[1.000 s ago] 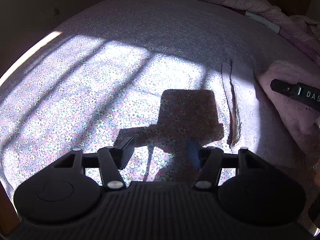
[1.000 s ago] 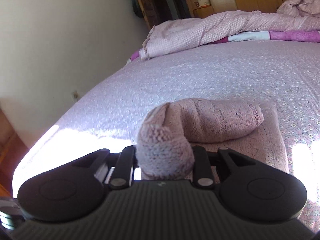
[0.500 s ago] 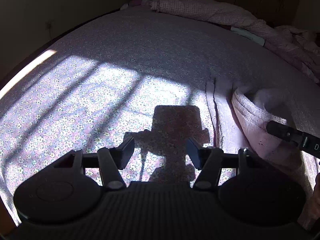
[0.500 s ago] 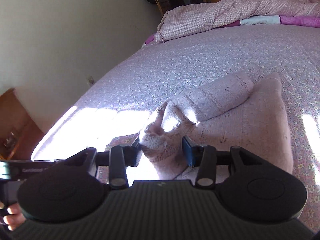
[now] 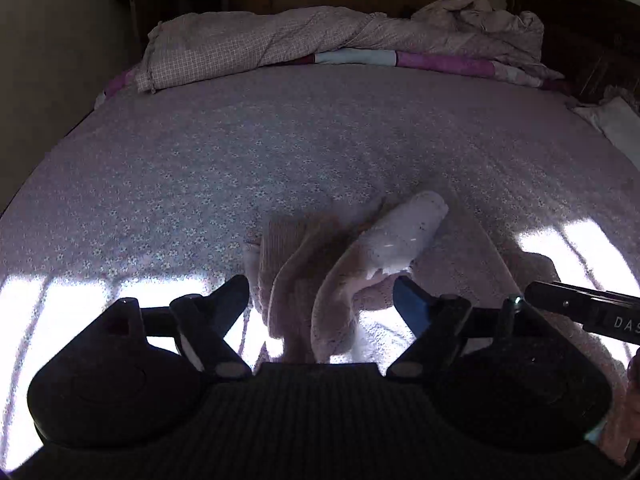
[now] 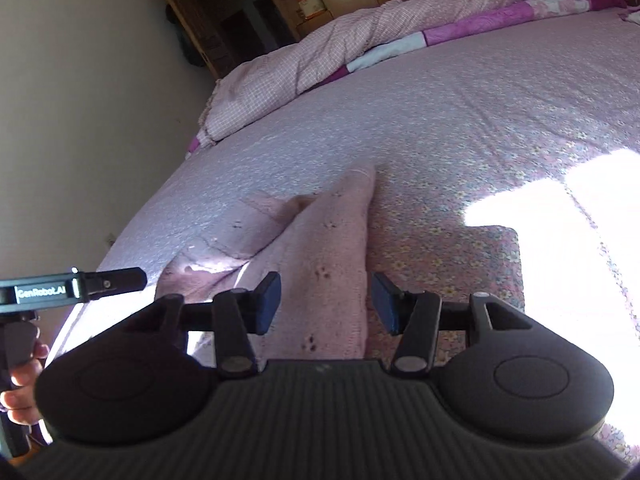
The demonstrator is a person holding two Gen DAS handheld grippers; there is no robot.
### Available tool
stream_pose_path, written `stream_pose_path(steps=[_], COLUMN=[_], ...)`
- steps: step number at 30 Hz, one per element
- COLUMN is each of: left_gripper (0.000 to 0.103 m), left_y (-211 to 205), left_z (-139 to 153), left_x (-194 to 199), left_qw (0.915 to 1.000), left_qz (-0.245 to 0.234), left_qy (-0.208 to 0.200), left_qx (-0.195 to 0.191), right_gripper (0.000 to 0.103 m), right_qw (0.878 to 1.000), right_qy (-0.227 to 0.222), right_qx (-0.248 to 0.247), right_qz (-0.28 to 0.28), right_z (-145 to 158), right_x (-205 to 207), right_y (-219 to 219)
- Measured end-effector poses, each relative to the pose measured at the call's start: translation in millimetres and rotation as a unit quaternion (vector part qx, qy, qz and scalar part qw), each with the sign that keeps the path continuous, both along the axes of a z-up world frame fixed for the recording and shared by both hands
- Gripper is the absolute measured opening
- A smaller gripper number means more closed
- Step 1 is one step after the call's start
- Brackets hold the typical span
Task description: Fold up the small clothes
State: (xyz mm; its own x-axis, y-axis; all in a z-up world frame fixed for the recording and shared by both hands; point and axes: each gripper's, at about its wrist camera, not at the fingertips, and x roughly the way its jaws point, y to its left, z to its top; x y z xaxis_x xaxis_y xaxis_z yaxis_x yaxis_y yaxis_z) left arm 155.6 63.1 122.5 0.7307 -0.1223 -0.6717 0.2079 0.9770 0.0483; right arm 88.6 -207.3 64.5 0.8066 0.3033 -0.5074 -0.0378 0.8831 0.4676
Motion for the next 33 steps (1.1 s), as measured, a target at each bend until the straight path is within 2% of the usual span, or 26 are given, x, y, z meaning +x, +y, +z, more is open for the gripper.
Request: stream_pose_path(steps=[3, 5, 9, 13, 14, 15, 16, 17, 18, 20, 22, 24, 25, 26, 27, 29, 30, 33], left_gripper=[0.085, 0.085, 0.085, 0.084, 0.079, 0.064, 0.053, 0.035, 0.026, 0.022, 0.022, 0.023, 0.024, 0.03, 0.042, 0.054, 0.058, 0.059], left_y=[-17.3, -21.8, -10.3, -0.2, 2.3, 6.2, 10.6, 15.5, 21.6, 33.9, 44.6, 55.7, 62.0, 68.0, 72.5, 73.7, 73.2, 71.8], left_z=[-16.4, -27.0, -57.1, -71.7, -73.6, -77.7, -78.9, -80.0, -78.6, -73.6, -64.7, -68.1, -72.7, -77.1, -79.6, -80.1, -79.2, -76.1], left_x=[22.6, 38.0, 70.3, 78.5, 79.9, 84.0, 85.0, 86.3, 86.9, 82.8, 73.5, 77.5, 81.2, 83.9, 84.5, 82.9, 81.1, 76.0], left_qw=[0.9993, 0.9991, 0.9989, 0.9982, 0.9978, 0.9968, 0.9957, 0.9946, 0.9932, 0.9891, 0.9869, 0.9844, 0.9812, 0.9774, 0.9752, 0.9755, 0.9764, 0.9783], left_qz=[-0.015, -0.014, -0.008, 0.002, 0.005, 0.012, 0.018, 0.027, 0.037, 0.054, 0.076, 0.096, 0.109, 0.12, 0.129, 0.137, 0.14, 0.129], left_qy=[0.001, 0.013, 0.046, 0.039, 0.036, 0.032, 0.031, 0.031, 0.028, 0.015, -0.007, 0.013, 0.029, 0.039, 0.04, 0.034, 0.032, 0.038], left_qx=[0.035, 0.038, -0.003, -0.044, -0.056, -0.072, -0.085, -0.095, -0.107, -0.136, -0.142, -0.147, -0.156, -0.17, -0.176, -0.168, -0.162, -0.158], right_gripper=[0.054, 0.054, 0.057, 0.062, 0.063, 0.064, 0.064, 0.064, 0.064, 0.066, 0.065, 0.065, 0.065, 0.065, 0.065, 0.066, 0.066, 0.066], right_qw=[1.0, 1.0, 1.0, 0.999, 0.999, 0.999, 0.999, 0.999, 0.999, 0.998, 0.997, 0.996, 0.996, 0.995, 0.994, 0.992, 0.991, 0.992], right_qy=[0.011, 0.011, 0.008, 0.009, 0.01, 0.01, 0.011, 0.011, 0.011, 0.012, 0.012, 0.006, -0.001, -0.006, -0.009, -0.013, -0.013, -0.009], right_qx=[0.006, 0.014, 0.019, 0.028, 0.029, 0.031, 0.034, 0.037, 0.04, 0.045, 0.05, 0.042, 0.018, -0.01, -0.036, -0.069, -0.078, -0.07], right_qz=[-0.001, 0.001, 0.008, 0.014, 0.016, 0.018, 0.02, 0.022, 0.024, 0.032, 0.054, 0.082, 0.091, 0.097, 0.102, 0.106, 0.107, 0.106], right_z=[-10.2, -16.1, -20.8, -27.8, -29.6, -31.4, -32.9, -34.1, -35.1, -35.3, -33.2, -30.3, -28.6, -27.9, -27.9, -28.8, -29.0, -29.2], right_x=[4.6, 6.3, 8.9, 9.2, 9.4, 9.5, 10.0, 10.4, 10.5, 11.5, 11.2, 8.6, 6.7, 5.6, 5.1, 3.9, 3.8, 5.5], right_y=[-3.0, -3.4, -3.8, -5.1, -5.1, -5.0, -4.8, -4.7, -4.6, -3.1, 0.5, 10.8, 20.3, 30.1, 38.5, 49.3, 51.8, 47.3])
